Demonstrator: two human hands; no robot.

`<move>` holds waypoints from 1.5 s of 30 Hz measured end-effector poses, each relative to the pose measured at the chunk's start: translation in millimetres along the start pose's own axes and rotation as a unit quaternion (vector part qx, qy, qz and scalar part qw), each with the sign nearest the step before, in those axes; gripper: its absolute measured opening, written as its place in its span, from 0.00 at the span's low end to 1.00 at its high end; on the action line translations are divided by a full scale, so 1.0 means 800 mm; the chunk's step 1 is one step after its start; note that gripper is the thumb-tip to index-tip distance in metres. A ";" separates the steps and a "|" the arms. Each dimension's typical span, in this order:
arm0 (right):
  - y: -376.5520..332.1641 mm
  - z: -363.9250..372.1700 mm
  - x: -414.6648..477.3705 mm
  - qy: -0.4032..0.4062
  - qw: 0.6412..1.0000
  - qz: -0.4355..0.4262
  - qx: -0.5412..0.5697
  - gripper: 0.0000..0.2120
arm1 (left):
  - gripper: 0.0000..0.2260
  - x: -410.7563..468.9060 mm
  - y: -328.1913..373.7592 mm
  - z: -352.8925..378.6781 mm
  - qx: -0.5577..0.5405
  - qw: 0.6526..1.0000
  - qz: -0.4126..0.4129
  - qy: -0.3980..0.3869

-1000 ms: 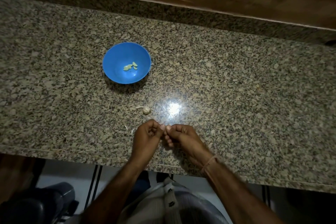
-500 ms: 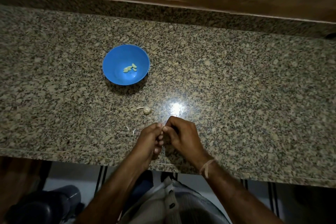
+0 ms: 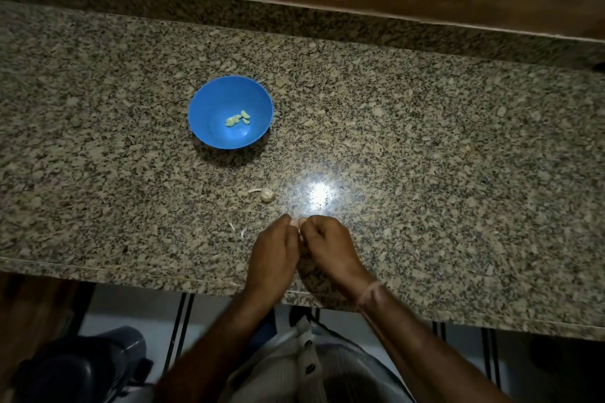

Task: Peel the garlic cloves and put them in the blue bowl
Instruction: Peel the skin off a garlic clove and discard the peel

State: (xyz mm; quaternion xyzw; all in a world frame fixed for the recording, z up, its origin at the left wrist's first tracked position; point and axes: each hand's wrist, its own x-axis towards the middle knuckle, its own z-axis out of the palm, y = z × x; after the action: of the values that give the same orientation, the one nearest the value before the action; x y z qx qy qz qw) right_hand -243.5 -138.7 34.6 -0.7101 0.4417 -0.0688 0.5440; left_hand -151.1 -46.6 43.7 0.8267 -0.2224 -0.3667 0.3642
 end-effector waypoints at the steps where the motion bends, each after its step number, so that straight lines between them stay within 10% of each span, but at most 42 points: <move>1: 0.000 0.001 0.002 -0.017 0.998 0.037 0.050 0.20 | 0.13 0.000 -0.003 0.004 0.024 0.999 0.026 0.026; 5: 0.003 0.002 -0.004 0.016 0.990 -0.118 -0.074 0.15 | 0.16 0.008 0.016 -0.004 -0.313 0.927 -0.177 -0.111; 9: 0.004 0.000 -0.003 0.040 0.975 -0.200 -0.093 0.13 | 0.18 0.013 0.020 -0.020 -0.407 0.848 -0.277 -0.194; 14: 0.002 0.003 -0.005 0.007 0.993 -0.106 0.053 0.15 | 0.18 0.006 0.013 -0.017 -0.093 0.995 -0.012 -0.016; 20: -0.002 0.004 -0.010 0.052 0.987 -0.149 0.025 0.11 | 0.18 0.010 0.016 -0.023 -0.211 0.959 -0.141 -0.122; 25: -0.006 0.005 -0.008 0.009 0.987 -0.015 0.157 0.15 | 0.18 0.010 0.005 -0.025 -0.017 0.997 0.062 0.033; 31: -0.012 0.010 -0.012 -0.027 0.934 0.064 0.350 0.16 | 0.06 0.006 0.003 -0.020 -0.079 0.994 0.038 0.062; 45: -0.005 0.008 -0.004 0.015 0.955 0.012 0.296 0.04 | 0.03 0.002 0.002 -0.028 -0.111 0.990 0.078 0.032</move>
State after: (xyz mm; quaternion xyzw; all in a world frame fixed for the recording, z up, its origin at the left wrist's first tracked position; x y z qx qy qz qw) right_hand -239.4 -131.6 36.9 -0.5110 0.4177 -0.2002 0.7240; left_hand -133.0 -39.2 54.6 0.7725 -0.2320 -0.3326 0.4886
